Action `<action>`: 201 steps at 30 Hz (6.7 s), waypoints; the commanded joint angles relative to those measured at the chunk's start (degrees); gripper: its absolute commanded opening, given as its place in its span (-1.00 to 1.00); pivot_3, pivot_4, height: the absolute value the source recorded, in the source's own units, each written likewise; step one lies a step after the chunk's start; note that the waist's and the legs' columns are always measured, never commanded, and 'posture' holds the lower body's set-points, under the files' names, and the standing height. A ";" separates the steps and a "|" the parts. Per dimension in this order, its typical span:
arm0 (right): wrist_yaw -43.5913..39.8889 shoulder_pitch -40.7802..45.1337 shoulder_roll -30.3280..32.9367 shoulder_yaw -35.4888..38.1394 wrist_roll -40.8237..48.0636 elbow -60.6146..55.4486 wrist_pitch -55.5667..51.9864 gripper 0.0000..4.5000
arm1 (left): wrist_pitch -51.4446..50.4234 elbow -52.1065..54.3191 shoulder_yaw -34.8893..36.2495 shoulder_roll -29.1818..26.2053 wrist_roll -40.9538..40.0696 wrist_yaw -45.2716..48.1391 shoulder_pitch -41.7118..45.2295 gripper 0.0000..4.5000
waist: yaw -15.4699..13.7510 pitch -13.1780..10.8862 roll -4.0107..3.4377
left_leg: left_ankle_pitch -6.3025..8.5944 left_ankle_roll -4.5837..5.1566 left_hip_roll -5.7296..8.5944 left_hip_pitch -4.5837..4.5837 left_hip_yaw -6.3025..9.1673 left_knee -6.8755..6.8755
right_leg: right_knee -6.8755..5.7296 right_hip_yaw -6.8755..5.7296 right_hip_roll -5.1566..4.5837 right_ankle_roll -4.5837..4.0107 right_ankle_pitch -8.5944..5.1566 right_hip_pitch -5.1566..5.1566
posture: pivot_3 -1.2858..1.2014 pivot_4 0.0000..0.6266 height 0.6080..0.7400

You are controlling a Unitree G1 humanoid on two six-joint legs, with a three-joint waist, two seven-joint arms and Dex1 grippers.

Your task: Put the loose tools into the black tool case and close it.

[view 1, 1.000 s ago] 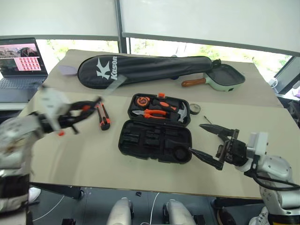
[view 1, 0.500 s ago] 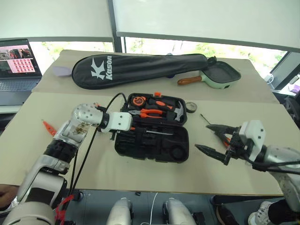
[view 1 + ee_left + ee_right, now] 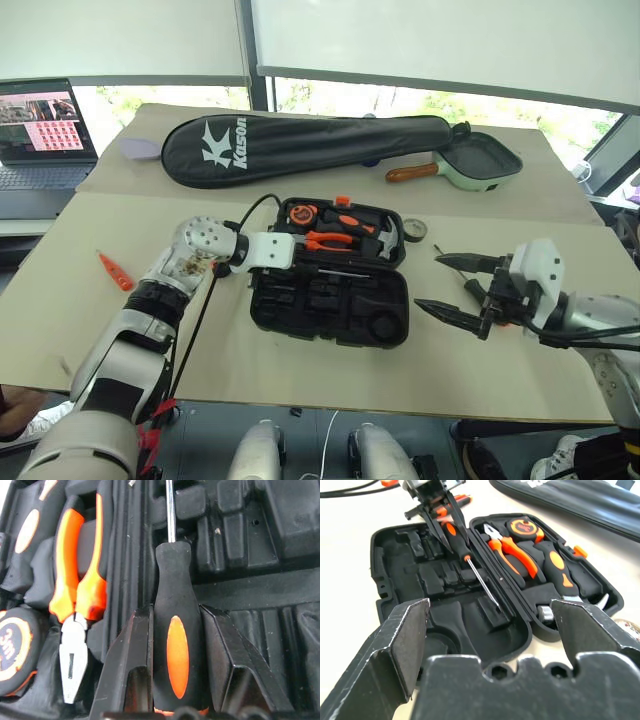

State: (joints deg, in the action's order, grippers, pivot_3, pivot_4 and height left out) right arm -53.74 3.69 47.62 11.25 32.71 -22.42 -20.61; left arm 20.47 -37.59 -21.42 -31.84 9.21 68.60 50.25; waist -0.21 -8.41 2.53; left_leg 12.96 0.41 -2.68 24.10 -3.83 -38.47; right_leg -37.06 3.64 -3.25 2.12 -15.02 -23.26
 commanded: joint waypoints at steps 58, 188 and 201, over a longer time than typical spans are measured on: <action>4.98 -26.37 -12.62 23.00 -5.93 6.87 15.80 1.00 | -27.83 39.11 30.94 -5.89 -44.47 12.33 -32.19 0.91 | 0.15 0.15 -0.44 | 0.08 0.10 -0.07 -0.08 0.31 -0.31 | -0.06 -0.03 -0.07 0.11 0.08 0.21 | 0.03 -0.52 1.00; -15.96 25.45 -19.11 -13.20 -8.59 21.25 6.43 -0.65 | -27.10 47.68 52.87 -1.66 -48.12 -8.17 -66.70 1.00 | 1.15 -0.06 -0.48 | 0.14 0.06 -0.25 -0.56 0.02 -0.12 | -0.53 0.09 -0.03 -0.26 -0.04 -0.02 | 0.03 -0.52 1.00; -18.83 -1.53 -15.60 2.52 -0.40 16.11 18.81 0.99 | -35.52 47.56 70.64 6.54 -51.30 -35.35 -78.37 1.00 | 1.20 -0.01 -0.21 | 0.20 0.04 -0.22 -0.67 0.03 0.18 | 0.00 0.17 -0.17 -0.13 -0.05 0.18 | 0.03 -0.52 1.00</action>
State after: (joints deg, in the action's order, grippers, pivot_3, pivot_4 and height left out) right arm -71.09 3.20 31.63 12.77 29.76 -3.12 -3.41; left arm -12.91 8.07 46.51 -25.28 -39.12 36.93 -28.34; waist 0.99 -8.42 2.33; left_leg 13.16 0.46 -2.92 23.42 -3.78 -38.28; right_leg -37.09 3.83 -3.42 2.00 -15.07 -23.06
